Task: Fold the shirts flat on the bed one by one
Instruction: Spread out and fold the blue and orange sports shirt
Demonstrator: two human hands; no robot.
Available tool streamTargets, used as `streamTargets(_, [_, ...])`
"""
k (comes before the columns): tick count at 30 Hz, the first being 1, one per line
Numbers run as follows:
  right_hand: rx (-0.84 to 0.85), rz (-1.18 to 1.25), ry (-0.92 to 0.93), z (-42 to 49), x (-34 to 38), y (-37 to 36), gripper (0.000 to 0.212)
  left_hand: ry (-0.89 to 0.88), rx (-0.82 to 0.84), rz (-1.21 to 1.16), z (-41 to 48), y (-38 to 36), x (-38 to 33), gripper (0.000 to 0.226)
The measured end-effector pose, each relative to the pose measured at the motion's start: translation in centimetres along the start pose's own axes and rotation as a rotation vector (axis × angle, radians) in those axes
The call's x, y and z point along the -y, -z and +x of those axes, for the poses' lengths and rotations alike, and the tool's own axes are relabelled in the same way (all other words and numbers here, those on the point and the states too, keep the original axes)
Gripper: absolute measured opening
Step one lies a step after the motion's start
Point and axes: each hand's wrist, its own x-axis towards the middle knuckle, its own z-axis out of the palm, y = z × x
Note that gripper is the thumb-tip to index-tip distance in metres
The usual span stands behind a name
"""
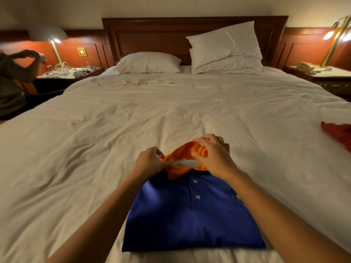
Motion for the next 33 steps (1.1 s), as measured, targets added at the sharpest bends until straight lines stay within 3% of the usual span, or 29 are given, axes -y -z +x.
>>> streamTargets(2, [0.017,0.045,0.076,1.9,1.6,-0.6,0.045,0.059,0.016,-0.080,-0.2,0.2,-0.1,0.056])
streamTargets(6, [0.387,0.012,0.150,5.4,3.1,-2.0,0.035,0.125,0.066,-0.364,-0.7,0.4,0.3,0.056])
streamTargets(8, [0.481,-0.014,0.136,6.3,2.7,-2.6,0.025,0.159,0.087,-0.528,-1.1,0.6,0.6,0.054])
streamTargets(12, [0.459,0.237,0.011,6.4,1.5,-2.9,0.030,0.230,0.124,-0.820,-1.6,0.7,1.4,0.043])
streamTargets(15, [0.445,0.366,0.015,6.0,0.7,-3.2,0.021,0.239,0.163,-0.874,-1.4,0.7,1.9,0.036])
streamTargets(17, [0.413,0.387,0.005,6.1,0.3,-3.7,0.025,0.235,0.180,-0.892,-1.1,0.5,2.2,0.034])
streamTargets(21, [0.304,0.385,-0.026,7.0,0.7,-5.2,0.054,0.210,0.243,-0.964,-1.0,0.3,2.4,0.026])
streamTargets(28, [0.336,0.373,-0.106,8.6,2.3,-7.1,0.050,0.340,0.236,-1.320,-0.3,0.2,1.8,0.016])
streamTargets(31, [0.309,0.396,-0.118,8.7,2.3,-7.2,0.049,0.346,0.167,-1.174,0.1,-0.1,0.6,0.007])
streamTargets(33, [0.275,0.420,-0.127,9.0,2.0,-7.0,0.049,0.272,0.138,-0.914,0.3,-0.7,0.2,0.019])
